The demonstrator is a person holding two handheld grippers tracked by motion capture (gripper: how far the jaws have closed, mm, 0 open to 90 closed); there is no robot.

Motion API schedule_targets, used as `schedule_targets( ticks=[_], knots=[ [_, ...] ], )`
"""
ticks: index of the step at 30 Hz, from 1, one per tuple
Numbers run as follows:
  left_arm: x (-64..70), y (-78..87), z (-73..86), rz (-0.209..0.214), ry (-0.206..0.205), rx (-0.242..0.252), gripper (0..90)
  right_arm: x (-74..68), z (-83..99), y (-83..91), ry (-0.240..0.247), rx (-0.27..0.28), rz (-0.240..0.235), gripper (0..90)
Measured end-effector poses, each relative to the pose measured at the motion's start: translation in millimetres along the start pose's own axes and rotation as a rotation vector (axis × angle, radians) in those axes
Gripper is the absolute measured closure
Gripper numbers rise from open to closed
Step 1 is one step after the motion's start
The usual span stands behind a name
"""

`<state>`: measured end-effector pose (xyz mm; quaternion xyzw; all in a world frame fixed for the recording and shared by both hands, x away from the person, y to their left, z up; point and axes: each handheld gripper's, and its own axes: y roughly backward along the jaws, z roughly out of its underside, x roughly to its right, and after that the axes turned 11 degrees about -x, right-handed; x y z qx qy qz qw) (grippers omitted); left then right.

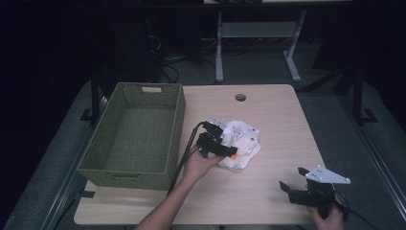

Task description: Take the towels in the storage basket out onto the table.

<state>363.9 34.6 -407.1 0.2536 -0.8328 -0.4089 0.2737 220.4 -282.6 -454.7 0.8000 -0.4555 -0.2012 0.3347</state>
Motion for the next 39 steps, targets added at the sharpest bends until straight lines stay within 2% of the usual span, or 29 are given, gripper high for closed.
schedule_targets(
  ticks=[2,6,19,21,26,30,37,39],
  knots=[
    [3.7,-0.1,2.4,-0.020,-0.013,-0.002,24.6,0.2,0.0,0.1,-0.002,0.001,-0.002,13.9],
    [3.1,-0.6,6.2,0.007,-0.009,-0.002,24.6,0.2,-0.1,0.2,-0.002,0.001,-0.006,13.9],
    [5.1,3.7,18.4,-0.012,-0.024,-0.006,22.3,0.8,-0.1,-0.1,-0.005,0.001,-0.001,13.9],
    [6.9,4.1,21.0,-0.004,-0.022,0.001,22.3,0.8,-0.1,-0.6,-0.002,-0.003,0.003,13.9],
    [11.7,5.6,26.2,-0.016,-0.033,0.015,22.4,0.6,0.3,-1.4,-0.006,-0.005,0.001,13.9],
    [13.1,5.4,30.7,-0.013,-0.039,0.009,22.4,0.9,0.6,-1.2,-0.002,-0.004,0.000,13.9],
    [14.4,7.9,39.3,-0.007,-0.025,0.030,22.4,0.5,0.6,-1.0,-0.005,-0.005,0.000,13.9],
    [15.0,9.1,41.8,-0.016,-0.038,0.024,22.5,0.3,0.7,-0.9,-0.003,-0.006,-0.002,13.9]
  ],
)
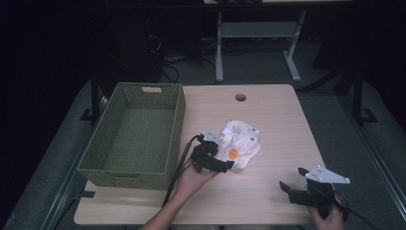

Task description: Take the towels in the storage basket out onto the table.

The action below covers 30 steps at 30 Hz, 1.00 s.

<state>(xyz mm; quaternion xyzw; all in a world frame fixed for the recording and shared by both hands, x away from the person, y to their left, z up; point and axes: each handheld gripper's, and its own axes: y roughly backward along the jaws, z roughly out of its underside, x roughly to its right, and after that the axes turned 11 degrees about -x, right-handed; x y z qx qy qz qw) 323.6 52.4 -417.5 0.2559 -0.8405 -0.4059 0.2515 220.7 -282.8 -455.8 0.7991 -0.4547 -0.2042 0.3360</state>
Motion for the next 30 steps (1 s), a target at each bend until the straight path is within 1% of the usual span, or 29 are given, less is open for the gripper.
schedule_targets(
  ticks=[3,7,8,11,15,17,21,24,25,26,28,30],
  knots=[
    [1.4,1.0,4.4,-0.002,-0.008,0.001,22.4,0.1,0.1,0.4,-0.003,0.001,0.000,14.0],
    [3.3,2.3,10.0,-0.015,-0.014,0.005,22.5,0.7,0.2,0.9,-0.005,0.002,-0.002,13.9],
    [3.4,2.7,11.4,-0.020,-0.021,0.006,22.4,0.7,0.2,0.9,-0.005,0.003,-0.003,13.9],
    [5.1,3.7,15.1,-0.011,-0.017,0.012,22.5,0.7,0.3,1.0,-0.005,0.003,-0.002,13.9],
    [7.0,5.4,21.0,-0.011,-0.025,0.022,22.4,0.3,0.2,0.7,-0.004,0.001,-0.002,13.9],
    [6.8,5.5,24.8,-0.007,-0.016,0.027,22.5,-0.1,0.4,1.0,-0.005,0.000,-0.003,14.0],
    [7.7,5.4,31.6,-0.007,-0.024,0.022,22.4,-0.2,0.3,0.6,-0.007,0.000,-0.001,13.9],
    [8.5,6.4,36.7,0.008,-0.023,0.036,22.4,-0.5,0.5,0.7,-0.001,-0.001,0.003,13.9],
    [8.9,7.0,37.6,0.003,-0.027,0.031,22.5,-0.6,0.5,0.6,0.000,-0.001,0.005,13.9],
    [9.7,7.0,38.9,0.002,-0.022,0.042,22.4,-0.7,0.4,0.5,-0.003,-0.002,0.006,13.9],
    [9.3,7.8,41.8,0.012,-0.024,0.043,22.5,-0.6,0.3,0.1,-0.001,-0.003,0.006,13.9],
    [10.3,7.1,44.1,0.010,-0.025,0.043,22.5,-1.1,0.2,-0.4,0.001,-0.001,0.006,13.9]
  ],
)
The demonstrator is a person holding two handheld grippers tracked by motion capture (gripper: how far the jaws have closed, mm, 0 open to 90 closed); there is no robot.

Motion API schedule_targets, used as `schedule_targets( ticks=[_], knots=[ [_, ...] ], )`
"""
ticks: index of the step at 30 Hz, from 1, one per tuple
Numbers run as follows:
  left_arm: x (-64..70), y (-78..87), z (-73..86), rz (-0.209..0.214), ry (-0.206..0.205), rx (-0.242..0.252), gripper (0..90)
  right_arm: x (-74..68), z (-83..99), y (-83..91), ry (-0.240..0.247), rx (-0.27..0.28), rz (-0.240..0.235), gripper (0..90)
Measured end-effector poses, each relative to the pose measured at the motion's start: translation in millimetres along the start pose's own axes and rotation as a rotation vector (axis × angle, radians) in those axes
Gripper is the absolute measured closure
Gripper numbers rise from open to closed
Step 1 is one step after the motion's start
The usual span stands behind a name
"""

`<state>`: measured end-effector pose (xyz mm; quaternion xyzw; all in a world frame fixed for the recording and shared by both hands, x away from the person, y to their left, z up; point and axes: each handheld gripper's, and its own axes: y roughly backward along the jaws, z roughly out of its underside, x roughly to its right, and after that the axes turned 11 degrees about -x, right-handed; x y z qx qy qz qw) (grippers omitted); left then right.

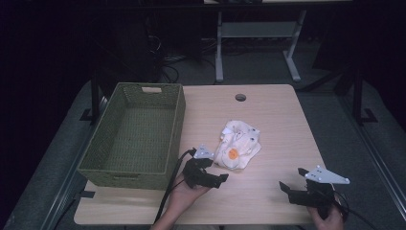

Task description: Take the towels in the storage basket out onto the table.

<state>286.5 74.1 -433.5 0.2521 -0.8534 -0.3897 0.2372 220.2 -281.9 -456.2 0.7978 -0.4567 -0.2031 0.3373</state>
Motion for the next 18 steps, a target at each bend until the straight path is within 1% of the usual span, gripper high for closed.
schedule_targets(
  ticks=[2,4,5,6,7,9,12,14,15,17,18],
  knots=[
    [1.8,-1.8,1.6,-0.012,-0.006,-0.006,22.5,-0.7,-0.1,-0.2,-0.003,-0.003,-0.002,14.0],
    [2.1,-2.0,3.3,-0.007,-0.010,-0.010,22.5,-1.1,0.0,-0.2,-0.003,-0.005,-0.003,13.9],
    [3.1,-2.7,4.2,-0.003,-0.003,-0.005,22.5,-1.0,0.1,-0.1,-0.001,-0.004,-0.003,13.9],
    [3.2,-2.7,5.2,-0.005,-0.012,-0.016,22.5,-0.6,0.2,0.1,0.002,-0.003,-0.002,13.9],
    [3.8,-3.2,5.9,-0.005,-0.011,-0.011,22.5,-0.3,0.3,0.4,0.003,-0.002,-0.002,13.9],
    [5.6,-3.8,7.7,-0.002,-0.013,-0.015,22.5,-0.3,0.5,0.8,0.001,-0.001,-0.001,13.9],
    [8.7,-3.3,9.7,-0.006,-0.028,-0.015,22.5,-0.6,1.1,1.5,0.004,-0.001,-0.001,13.9],
    [9.4,-3.0,10.6,-0.001,-0.028,-0.014,22.5,-1.1,2.0,1.7,-0.002,-0.002,0.002,13.9],
    [10.2,-3.1,10.9,0.003,-0.021,-0.006,22.5,-0.8,2.8,1.5,0.002,-0.002,0.004,13.9],
    [9.6,-2.3,11.4,-0.001,-0.034,-0.014,22.5,-1.1,4.4,1.7,-0.009,-0.001,0.002,13.9],
    [9.2,-2.2,11.5,-0.001,-0.033,-0.014,22.5,-0.6,5.0,1.9,-0.007,0.002,0.001,13.9]
  ],
)
